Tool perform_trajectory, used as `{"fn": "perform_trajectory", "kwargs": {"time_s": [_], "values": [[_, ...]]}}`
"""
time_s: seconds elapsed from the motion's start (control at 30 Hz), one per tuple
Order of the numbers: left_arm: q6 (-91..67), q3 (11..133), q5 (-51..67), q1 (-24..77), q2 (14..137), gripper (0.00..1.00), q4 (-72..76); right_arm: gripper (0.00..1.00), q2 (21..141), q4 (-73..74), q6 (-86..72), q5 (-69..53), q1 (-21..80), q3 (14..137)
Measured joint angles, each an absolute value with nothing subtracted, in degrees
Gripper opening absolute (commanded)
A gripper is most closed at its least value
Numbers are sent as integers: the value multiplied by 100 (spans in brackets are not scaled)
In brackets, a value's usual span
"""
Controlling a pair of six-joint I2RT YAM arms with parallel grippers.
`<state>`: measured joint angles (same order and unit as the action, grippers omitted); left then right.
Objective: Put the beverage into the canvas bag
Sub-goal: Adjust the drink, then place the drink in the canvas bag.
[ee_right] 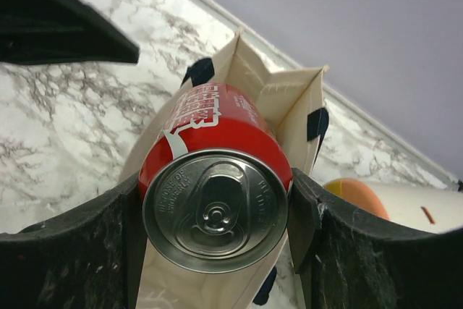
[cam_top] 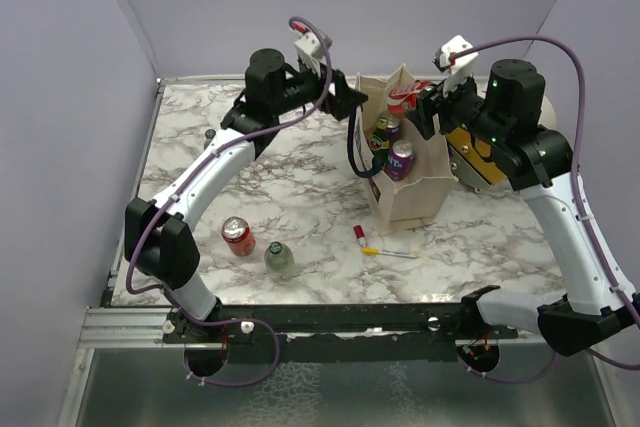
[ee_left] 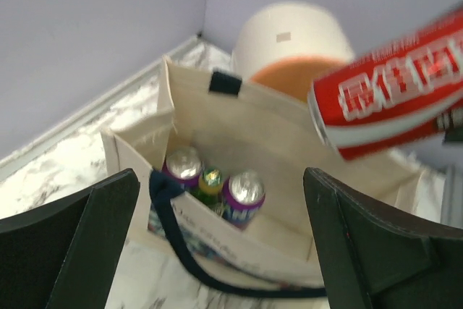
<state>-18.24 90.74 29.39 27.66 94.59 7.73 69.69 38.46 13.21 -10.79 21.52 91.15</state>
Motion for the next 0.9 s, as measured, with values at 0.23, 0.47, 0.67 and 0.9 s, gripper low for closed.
{"fn": "perform_trajectory", "kwargs": {"time_s": [0.23, 0.47, 0.67, 0.9], "values": [[727, 7926, 3861, 2991, 9008, 99, 97, 9, 6997, 4329, 1245, -954, 2049, 8768], [3094, 8060, 4727, 3192, 8877, 98, -932, 9, 7183, 4421, 1007, -976, 1890, 8635], [4477, 8838, 5026, 3559, 9190, 92, -1800, 9, 7400, 4541, 862, -1105, 1852, 8388], [5581, 9813, 5310, 3817, 9942, 87, -3076, 9, 7564, 4659, 770, -1369, 1671, 8361]]}}
